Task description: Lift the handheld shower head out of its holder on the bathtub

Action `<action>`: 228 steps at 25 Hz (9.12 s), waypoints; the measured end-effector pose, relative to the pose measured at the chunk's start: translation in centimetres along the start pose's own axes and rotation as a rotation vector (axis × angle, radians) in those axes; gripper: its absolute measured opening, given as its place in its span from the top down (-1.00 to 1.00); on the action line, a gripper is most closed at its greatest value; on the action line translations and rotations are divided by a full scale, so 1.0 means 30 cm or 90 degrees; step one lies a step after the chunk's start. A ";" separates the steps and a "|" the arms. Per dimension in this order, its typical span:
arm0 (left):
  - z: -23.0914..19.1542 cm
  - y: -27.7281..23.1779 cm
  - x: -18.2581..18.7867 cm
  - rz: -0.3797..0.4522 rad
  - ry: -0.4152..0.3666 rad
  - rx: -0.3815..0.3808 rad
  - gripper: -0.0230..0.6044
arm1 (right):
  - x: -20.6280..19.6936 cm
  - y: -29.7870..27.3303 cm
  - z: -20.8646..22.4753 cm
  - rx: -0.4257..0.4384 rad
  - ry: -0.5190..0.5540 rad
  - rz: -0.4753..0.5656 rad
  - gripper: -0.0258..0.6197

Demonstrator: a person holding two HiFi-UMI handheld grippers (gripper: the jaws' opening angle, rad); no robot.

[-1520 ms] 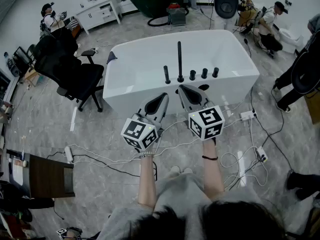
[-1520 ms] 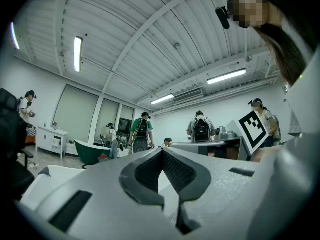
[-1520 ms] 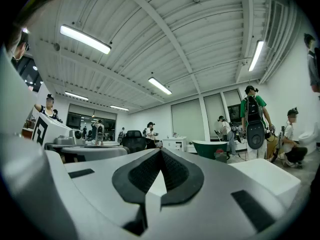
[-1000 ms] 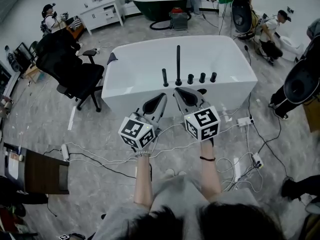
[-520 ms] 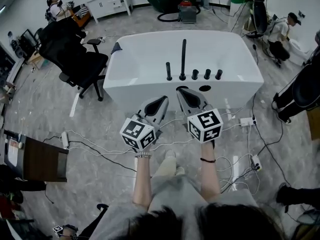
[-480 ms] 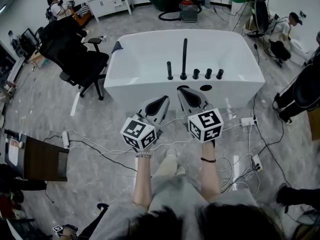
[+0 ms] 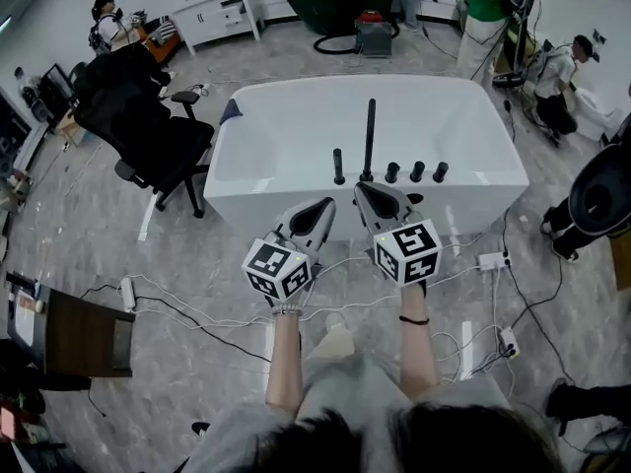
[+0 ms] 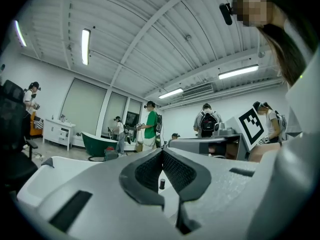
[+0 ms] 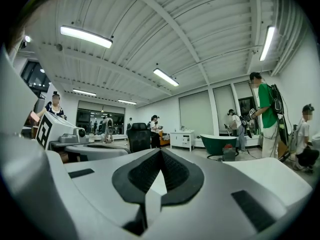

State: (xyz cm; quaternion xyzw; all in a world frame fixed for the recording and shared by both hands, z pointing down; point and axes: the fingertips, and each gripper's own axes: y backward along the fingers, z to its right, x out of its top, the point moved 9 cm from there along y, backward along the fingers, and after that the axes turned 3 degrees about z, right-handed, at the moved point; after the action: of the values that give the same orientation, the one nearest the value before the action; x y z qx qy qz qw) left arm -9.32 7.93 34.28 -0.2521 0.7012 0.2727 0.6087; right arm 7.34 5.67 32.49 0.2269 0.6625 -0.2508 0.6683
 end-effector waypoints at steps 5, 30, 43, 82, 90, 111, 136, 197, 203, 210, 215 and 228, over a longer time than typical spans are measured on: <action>-0.138 -0.089 0.014 -0.006 0.000 -0.004 0.91 | -0.004 -0.138 0.070 -0.005 -0.010 -0.005 0.92; -0.523 -0.204 -0.081 -0.031 0.033 -0.001 0.91 | -0.117 -0.507 0.180 -0.015 -0.015 -0.044 0.92; -0.583 -0.313 -0.239 -0.077 0.086 -0.005 0.91 | -0.263 -0.590 0.286 -0.020 -0.056 -0.101 0.92; -0.844 -0.560 -0.794 -0.221 0.251 0.074 0.91 | -0.946 -0.961 0.589 0.033 -0.128 -0.322 0.47; -0.893 -0.579 -0.876 -0.238 0.276 0.088 0.91 | -1.046 -1.027 0.602 0.039 -0.131 -0.346 0.42; -0.918 -0.575 -0.968 -0.260 0.316 0.110 0.91 | -1.116 -1.094 0.608 0.002 -0.090 -0.378 0.49; -0.940 -0.621 -0.835 -0.212 0.311 0.118 0.91 | -0.927 -1.062 0.600 -0.003 -0.065 -0.354 0.51; -0.661 -0.176 -0.199 -0.024 0.119 0.145 0.91 | -0.171 -0.763 0.216 0.026 -0.037 -0.084 0.51; -0.641 -0.122 -0.159 -0.003 0.103 0.155 0.91 | -0.128 -0.741 0.160 0.032 -0.039 -0.062 0.51; -0.630 -0.084 -0.129 0.013 0.092 0.163 0.91 | -0.082 -0.727 0.110 0.047 -0.039 -0.038 0.51; -0.636 -0.059 -0.099 0.033 0.088 0.166 0.91 | -0.070 -0.723 0.089 0.047 -0.032 -0.033 0.51; -0.631 -0.066 -0.083 0.037 0.075 0.164 0.91 | -0.067 -0.726 0.095 0.045 -0.034 -0.021 0.51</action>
State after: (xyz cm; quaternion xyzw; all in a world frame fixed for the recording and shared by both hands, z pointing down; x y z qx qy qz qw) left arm -21.19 -6.51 38.68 -0.1671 0.7718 0.1822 0.5858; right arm -4.30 -12.86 35.17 0.2327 0.6390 -0.2913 0.6728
